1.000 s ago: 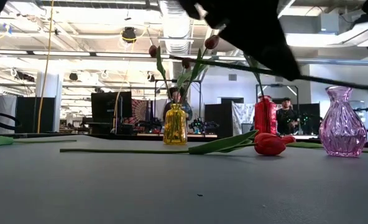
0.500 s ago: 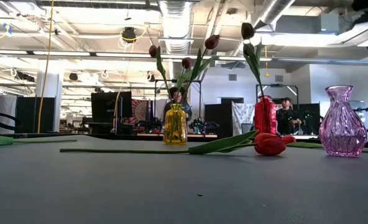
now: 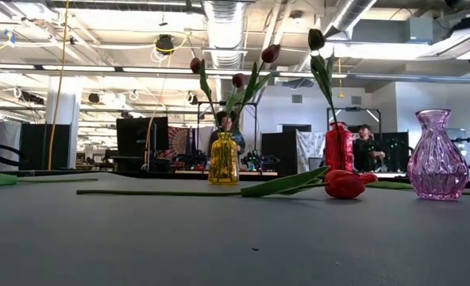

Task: Sort flowers into vase by color
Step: Put the black flower into the red vase

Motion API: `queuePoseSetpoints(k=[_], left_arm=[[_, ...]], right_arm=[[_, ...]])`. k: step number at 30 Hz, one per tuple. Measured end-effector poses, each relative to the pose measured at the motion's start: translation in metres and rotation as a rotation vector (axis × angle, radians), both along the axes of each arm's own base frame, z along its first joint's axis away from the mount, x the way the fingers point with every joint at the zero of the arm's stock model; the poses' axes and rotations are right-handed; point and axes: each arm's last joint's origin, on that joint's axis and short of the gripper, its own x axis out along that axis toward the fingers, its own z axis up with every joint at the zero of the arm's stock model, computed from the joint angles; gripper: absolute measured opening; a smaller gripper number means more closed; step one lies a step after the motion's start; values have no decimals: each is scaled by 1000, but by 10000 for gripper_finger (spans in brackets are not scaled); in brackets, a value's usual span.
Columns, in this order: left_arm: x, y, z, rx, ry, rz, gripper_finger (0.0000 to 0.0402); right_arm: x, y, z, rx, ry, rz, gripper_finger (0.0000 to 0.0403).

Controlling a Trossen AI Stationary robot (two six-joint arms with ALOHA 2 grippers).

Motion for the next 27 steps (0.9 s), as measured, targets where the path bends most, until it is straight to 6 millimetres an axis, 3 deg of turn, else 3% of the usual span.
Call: queuePoseSetpoints(k=[5, 9, 18, 27], left_arm=[[11, 18, -15, -108, 3, 49, 0], [12, 22, -16, -122, 1, 51, 0], [14, 27, -17, -118, 5, 76, 0], [16, 33, -17, -148, 12, 105, 0]], right_arm=[[23, 10, 18, -23, -177, 103, 239], [35, 11, 23, -37, -239, 175, 239], [51, -3, 26, 12, -263, 226, 239], [54, -5, 27, -21, -273, 290, 239]])
